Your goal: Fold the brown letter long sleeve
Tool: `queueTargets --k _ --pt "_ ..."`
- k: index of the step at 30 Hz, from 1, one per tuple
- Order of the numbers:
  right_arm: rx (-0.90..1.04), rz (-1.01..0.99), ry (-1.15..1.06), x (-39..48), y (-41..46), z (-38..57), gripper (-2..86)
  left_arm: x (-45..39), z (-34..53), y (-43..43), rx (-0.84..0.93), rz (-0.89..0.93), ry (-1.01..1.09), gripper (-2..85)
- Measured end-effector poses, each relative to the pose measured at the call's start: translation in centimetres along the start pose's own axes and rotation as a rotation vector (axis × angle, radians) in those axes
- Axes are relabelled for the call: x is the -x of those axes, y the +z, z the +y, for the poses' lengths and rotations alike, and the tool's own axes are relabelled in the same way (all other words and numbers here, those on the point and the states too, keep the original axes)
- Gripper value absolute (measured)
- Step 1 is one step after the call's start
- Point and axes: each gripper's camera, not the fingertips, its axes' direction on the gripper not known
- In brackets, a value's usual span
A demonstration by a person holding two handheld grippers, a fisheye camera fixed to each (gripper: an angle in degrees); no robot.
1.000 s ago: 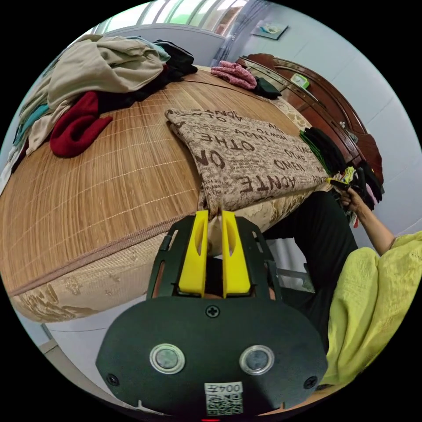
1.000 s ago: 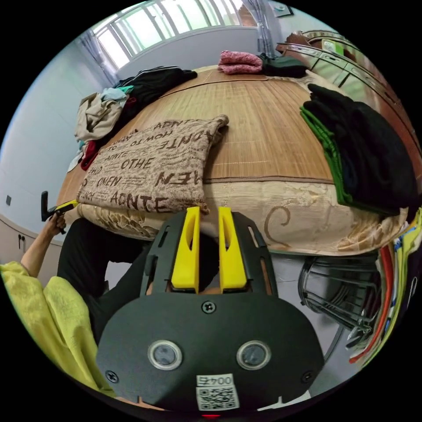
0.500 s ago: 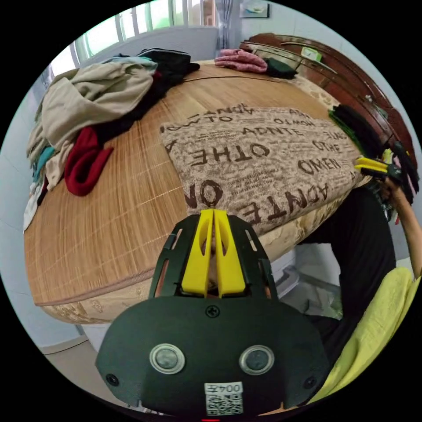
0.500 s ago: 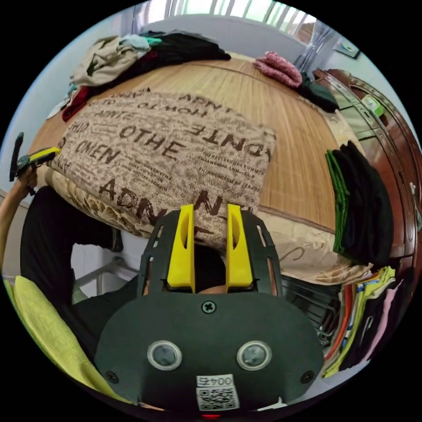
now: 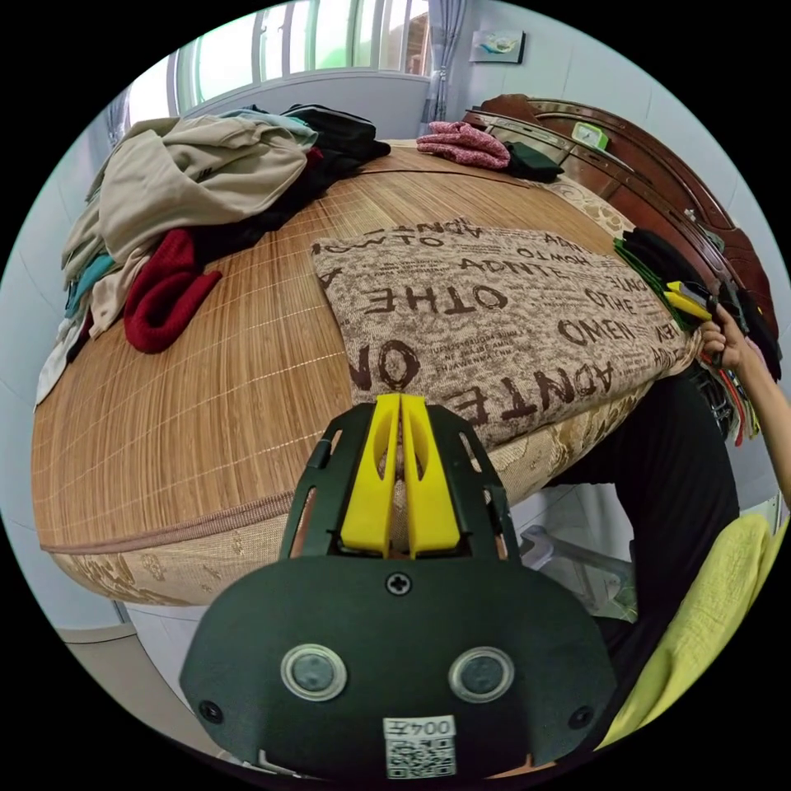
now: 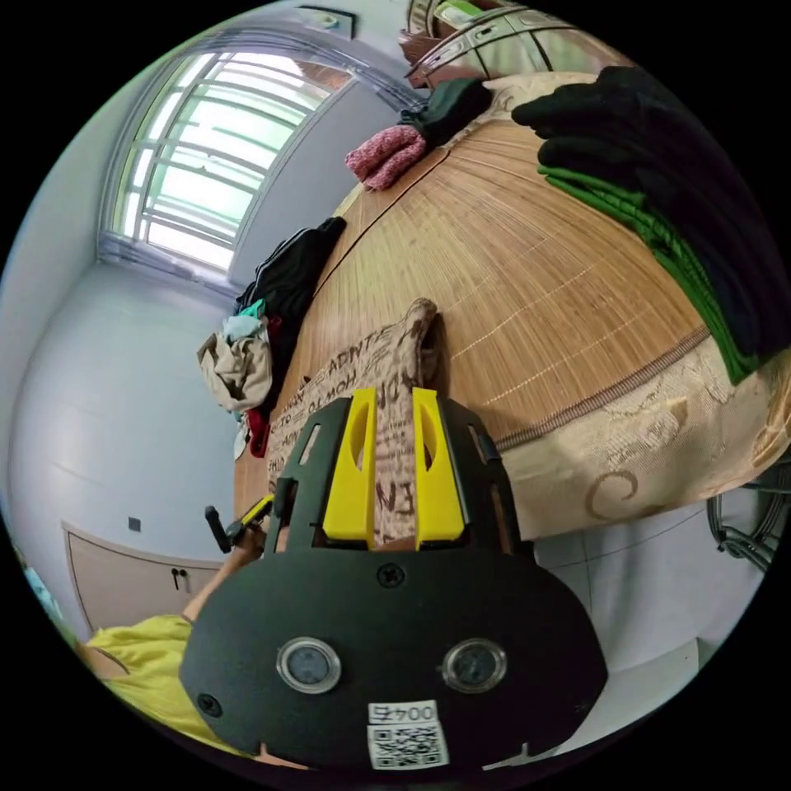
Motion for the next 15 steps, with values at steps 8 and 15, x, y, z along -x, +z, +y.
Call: queueTargets --k 8,15 --pt "0.168 0.138 0.026 -0.2 5.9 -5.5 3.6 -0.3 0.4 -0.7 0.005 -0.009 0.006 0.2" --pt "0.104 0.275 -0.179 0.6 2.6 -2.7 3.1 0.4 0.8 -0.9 0.008 0.010 -0.009 0.2"
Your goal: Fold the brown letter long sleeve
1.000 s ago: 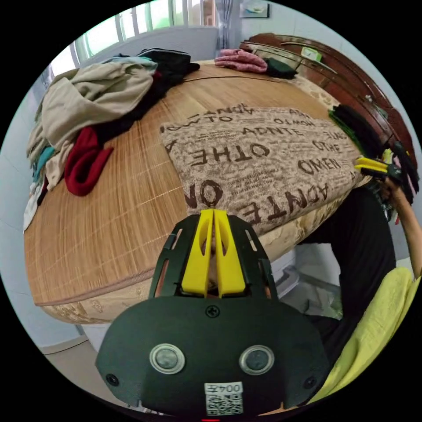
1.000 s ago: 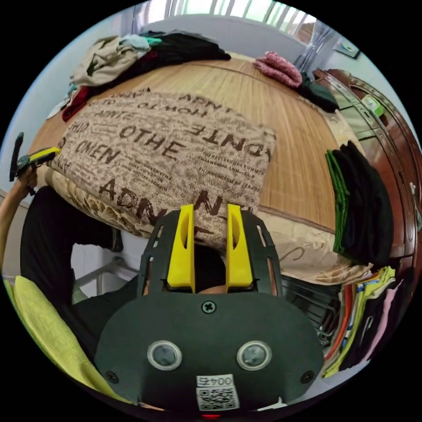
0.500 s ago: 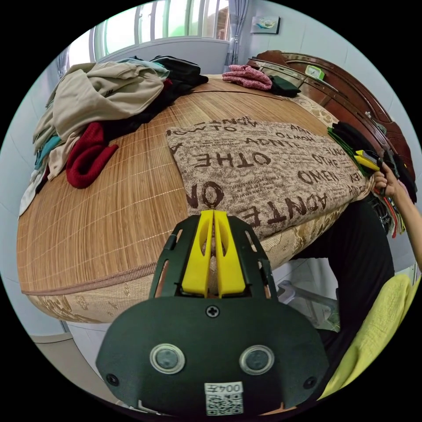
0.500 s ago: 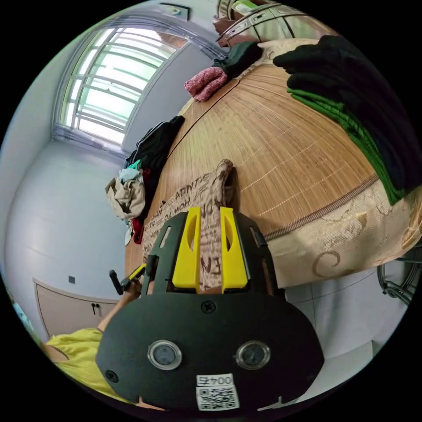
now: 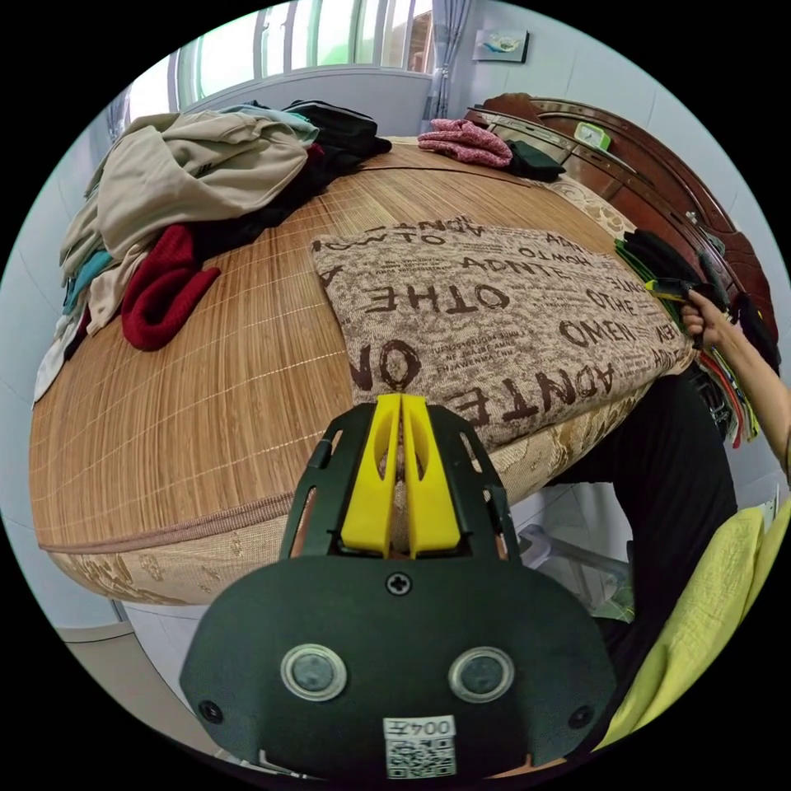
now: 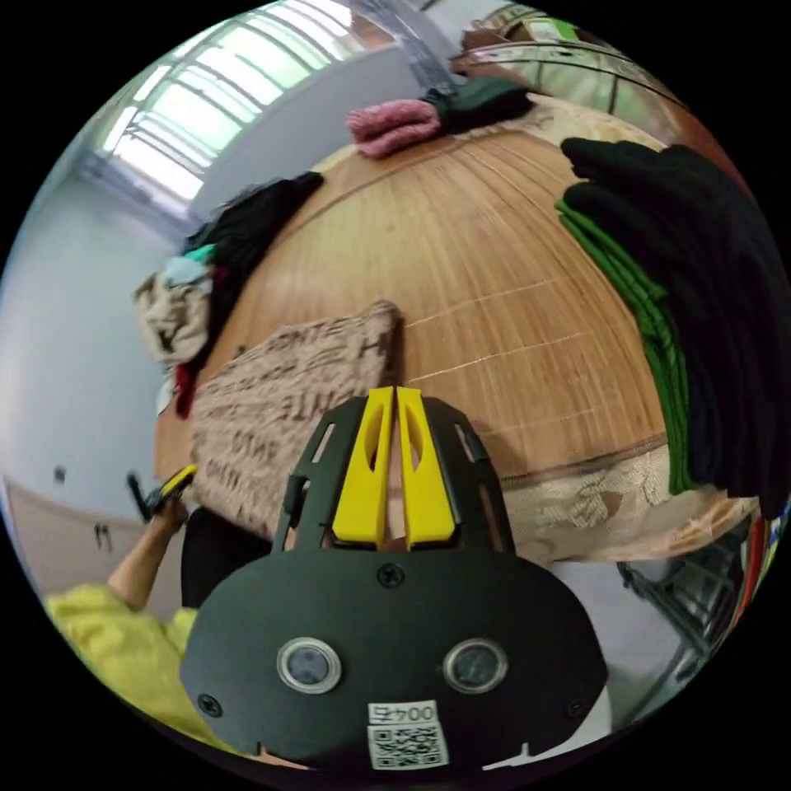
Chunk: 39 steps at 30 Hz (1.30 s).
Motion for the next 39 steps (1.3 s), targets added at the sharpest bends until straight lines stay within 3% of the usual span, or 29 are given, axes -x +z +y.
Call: queueTargets --k 3,8,13,16,20,24,28,39 --pt "0.038 -0.115 -0.219 0.7 -2.3 4.6 5.1 0.3 0.3 0.0 -0.006 0.002 -0.001 0.2" --pt "0.122 0.057 -0.471 3.3 -1.6 12.4 11.3 1.2 0.6 0.0 -0.005 0.022 -0.019 0.2" --pt "0.119 0.134 -0.562 6.2 0.8 13.8 5.8 1.7 0.7 0.0 0.002 0.013 -0.024 0.3" --pt "0.175 0.327 -0.623 7.3 3.1 13.9 4.0 2.2 0.9 0.1 0.002 0.012 -0.027 0.4" --pt "0.152 0.213 -0.427 6.0 2.4 13.5 6.3 2.8 1.0 0.1 -0.001 0.015 -0.025 0.7" --pt "0.062 0.277 -0.215 6.3 0.2 13.9 6.7 4.0 0.7 -0.5 0.002 0.031 -0.025 2.0" --pt "-0.110 0.090 -0.129 9.6 -0.9 15.0 7.7 5.0 1.3 -5.4 -0.071 -0.041 0.053 6.5" --pt "0.111 0.171 -0.036 11.9 8.0 13.3 4.9 9.1 6.1 -5.6 0.021 -0.011 0.170 6.8"
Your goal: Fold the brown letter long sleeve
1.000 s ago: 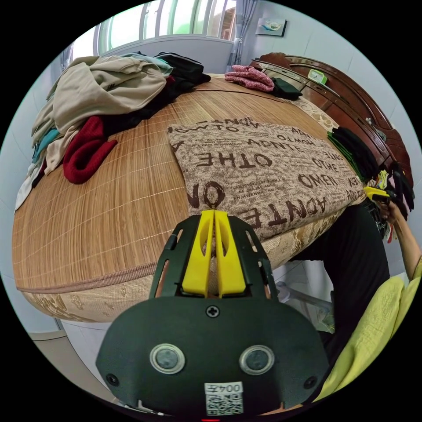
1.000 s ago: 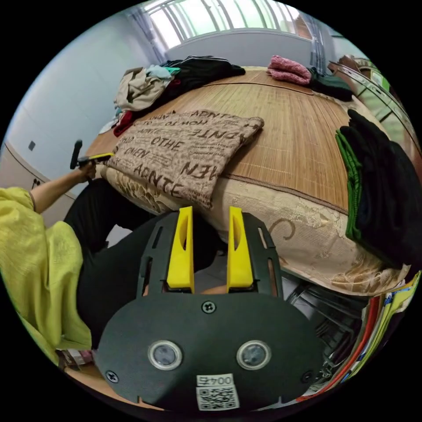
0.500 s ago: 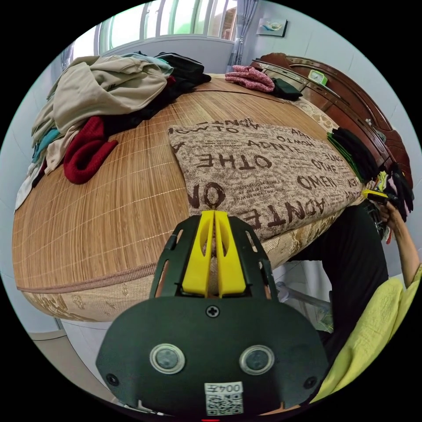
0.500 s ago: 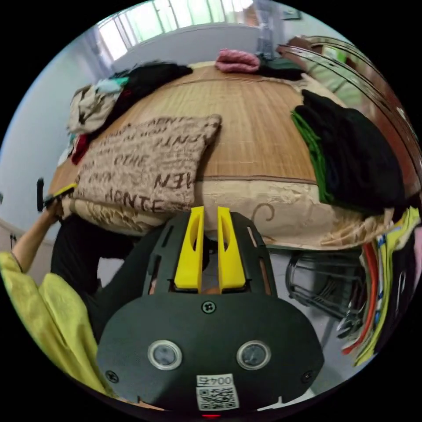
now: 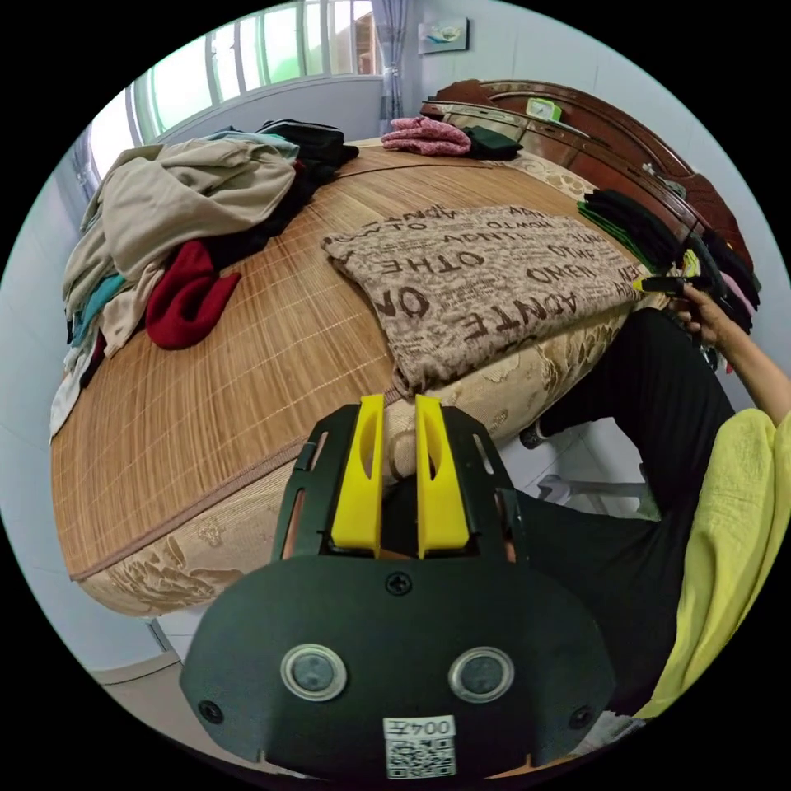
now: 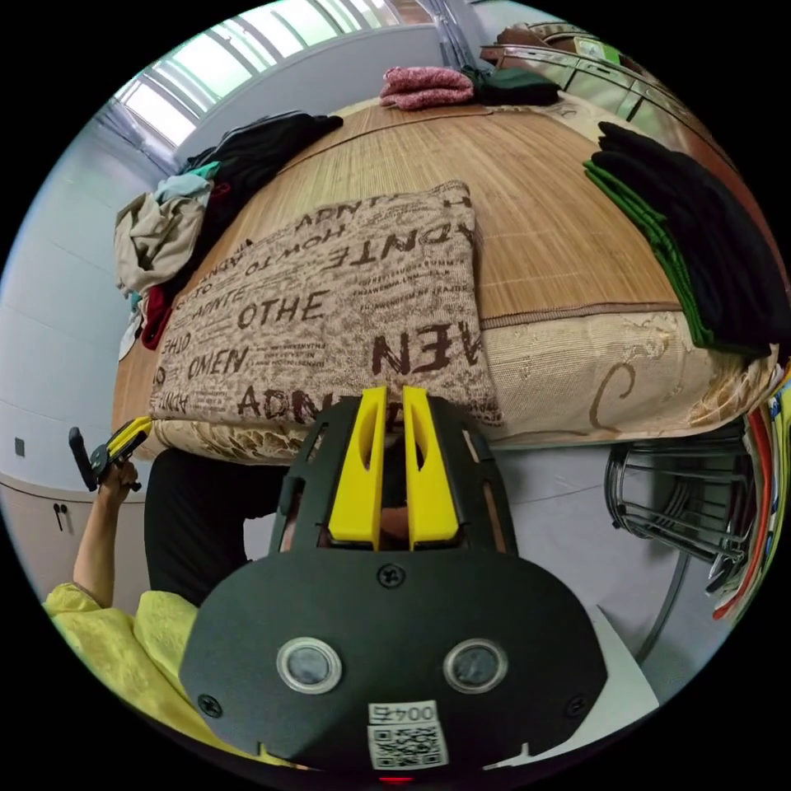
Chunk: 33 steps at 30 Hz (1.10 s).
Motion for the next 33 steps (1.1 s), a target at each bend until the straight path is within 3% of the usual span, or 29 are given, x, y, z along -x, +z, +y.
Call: queueTargets --k 6,13,21,33 --pt "0.058 -0.019 0.014 -0.2 1.5 -0.9 3.7 1.5 -1.0 0.9 -0.034 0.045 -0.010 6.0" --pt "0.068 0.125 -0.054 2.2 2.9 -1.3 3.4 3.8 -1.6 1.7 -0.009 0.057 0.022 3.0" --pt "0.073 0.001 0.003 0.2 3.5 -1.5 3.3 8.6 -1.0 0.9 0.020 0.106 0.066 1.9" --pt "0.066 0.038 -0.013 0.0 4.0 -1.3 3.4 12.1 2.1 -4.7 -0.013 0.147 -0.152 2.7"
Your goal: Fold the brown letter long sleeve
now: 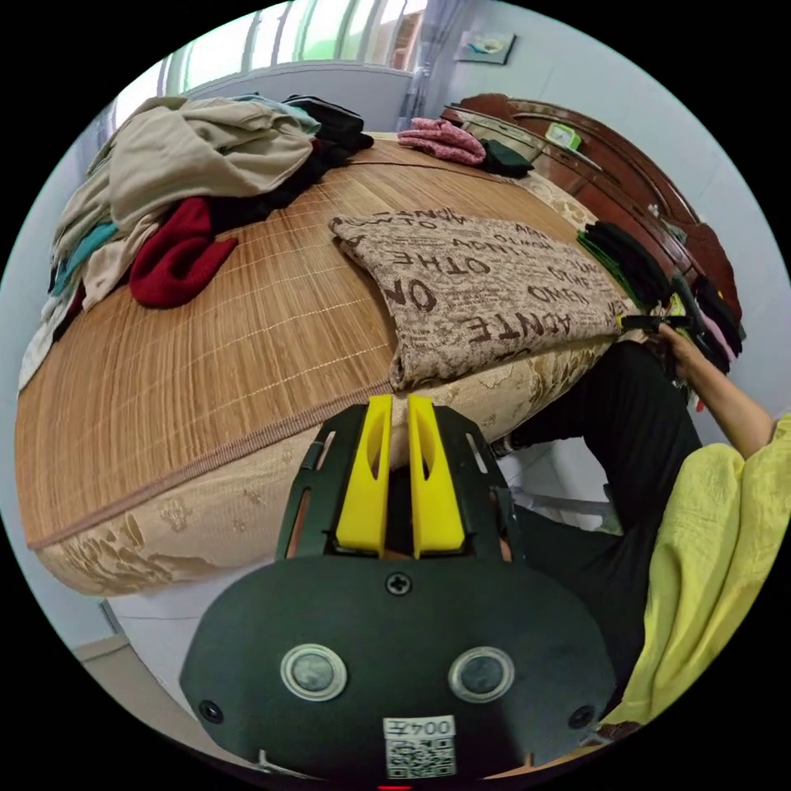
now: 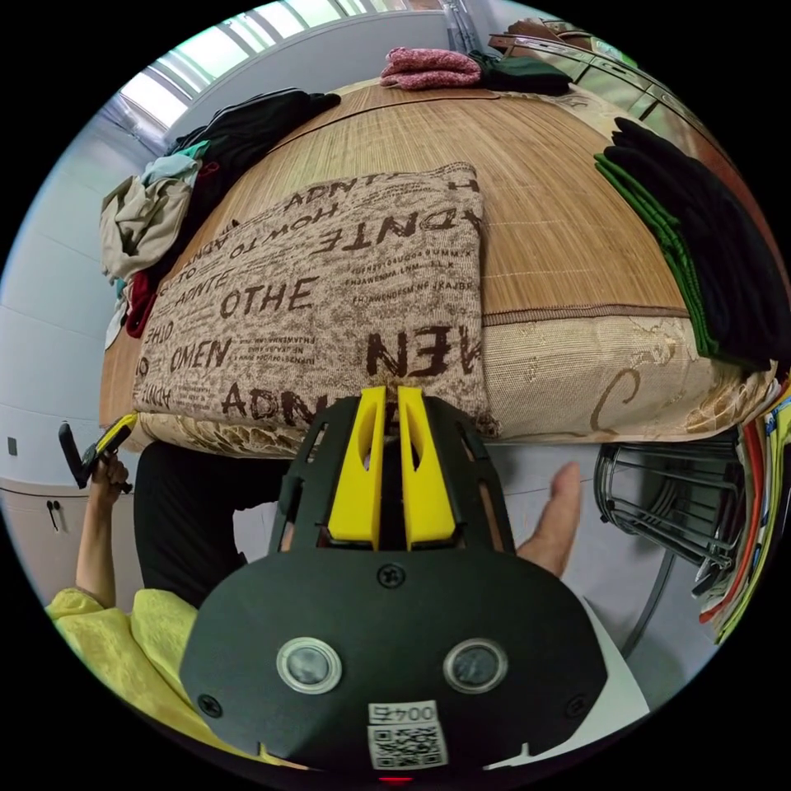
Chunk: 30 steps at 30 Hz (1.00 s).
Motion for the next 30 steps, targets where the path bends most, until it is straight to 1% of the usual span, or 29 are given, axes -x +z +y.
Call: queueTargets --k 2,9,14,17,20,24,27,30 --pt "-0.002 0.002 -0.004 -0.3 0.0 0.1 3.5 0.3 0.9 -0.9 -0.026 0.027 -0.043 2.8" --pt "0.004 0.033 -0.015 -1.0 0.0 0.1 3.8 0.0 2.1 -5.0 -0.072 0.016 -0.155 2.8" --pt "-0.001 0.008 -0.001 -2.6 -0.3 0.3 3.8 -1.7 0.3 -9.1 -0.078 -0.011 -0.145 2.7" --pt "-0.002 -0.003 0.005 -3.7 -0.6 0.4 3.8 -4.0 -2.5 -12.4 -0.092 -0.016 -0.096 2.8" --pt "-0.007 -0.007 0.008 -4.8 -0.9 0.6 3.8 -8.2 -7.1 -15.7 -0.133 -0.003 0.004 3.3" --pt "-0.020 0.012 -0.001 -5.8 -1.5 0.9 3.5 -15.9 -16.4 -18.8 -0.180 -0.011 0.192 4.7" --pt "-0.034 0.000 0.005 -7.3 -2.2 1.1 1.9 -20.2 -23.5 -19.2 -0.123 -0.054 0.282 6.7" --pt "-0.083 -0.114 0.060 -10.1 -4.0 1.9 0.6 -21.8 -29.6 -18.3 -0.013 -0.125 0.250 6.8"
